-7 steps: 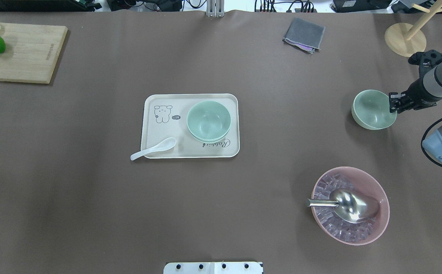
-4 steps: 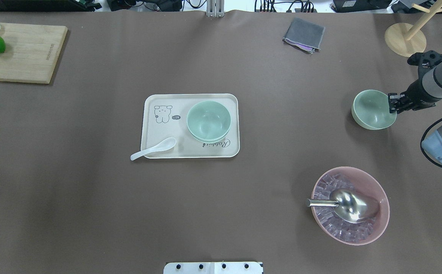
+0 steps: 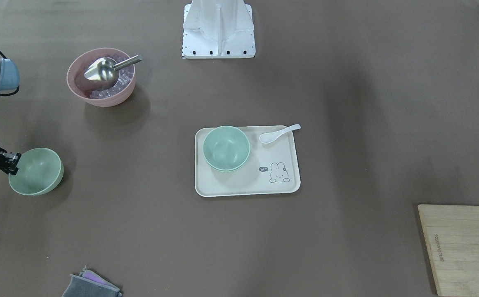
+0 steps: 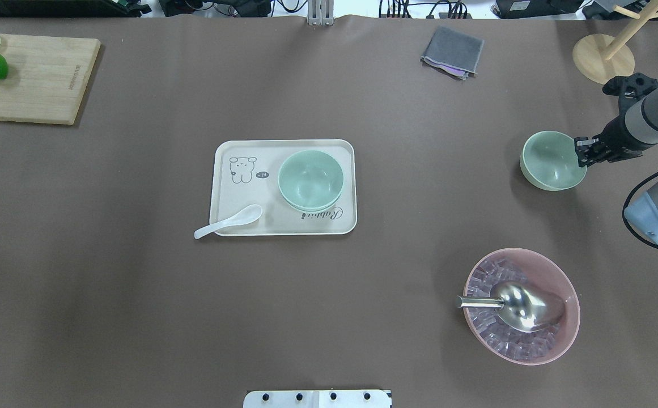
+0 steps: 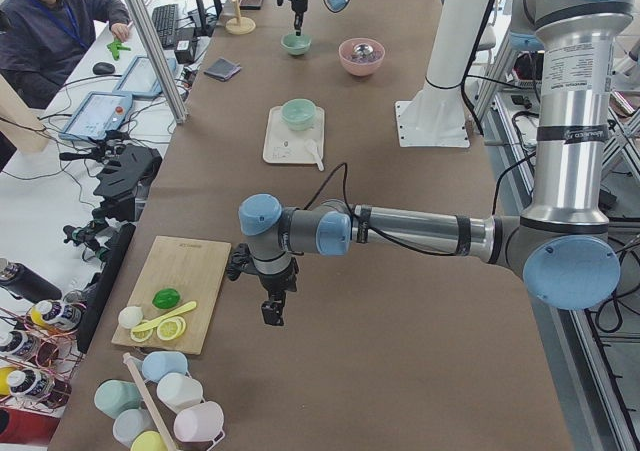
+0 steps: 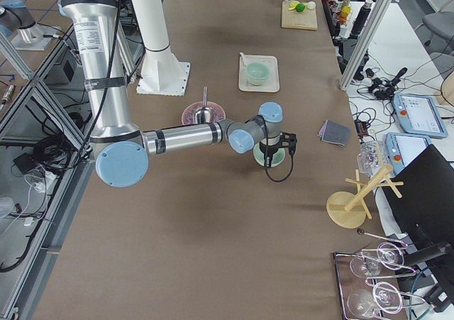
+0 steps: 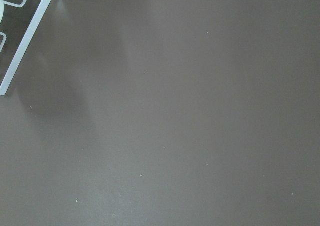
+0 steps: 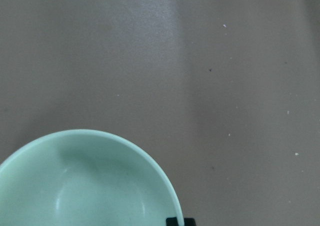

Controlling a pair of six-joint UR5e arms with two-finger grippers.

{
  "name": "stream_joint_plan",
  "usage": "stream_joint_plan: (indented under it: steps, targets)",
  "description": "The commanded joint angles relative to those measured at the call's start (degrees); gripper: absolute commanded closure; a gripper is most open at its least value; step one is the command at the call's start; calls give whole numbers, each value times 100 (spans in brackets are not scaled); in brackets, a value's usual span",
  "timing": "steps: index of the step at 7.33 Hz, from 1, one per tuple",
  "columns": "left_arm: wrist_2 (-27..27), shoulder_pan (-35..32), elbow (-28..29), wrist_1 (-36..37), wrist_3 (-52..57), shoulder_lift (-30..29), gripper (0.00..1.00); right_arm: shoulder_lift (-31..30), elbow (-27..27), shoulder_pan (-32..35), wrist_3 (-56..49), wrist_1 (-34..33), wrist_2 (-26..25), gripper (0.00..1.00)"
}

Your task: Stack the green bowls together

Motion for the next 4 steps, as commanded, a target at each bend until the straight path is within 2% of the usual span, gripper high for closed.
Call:
stream_joint_plan:
  steps: [1,4]
  targets:
    - [0,0,26,0,0,0,1,327,52,6,-52,-87,97,100]
    - [0,0,166,0,-9,-44,1,1362,61,-124,-35,-411,150,100]
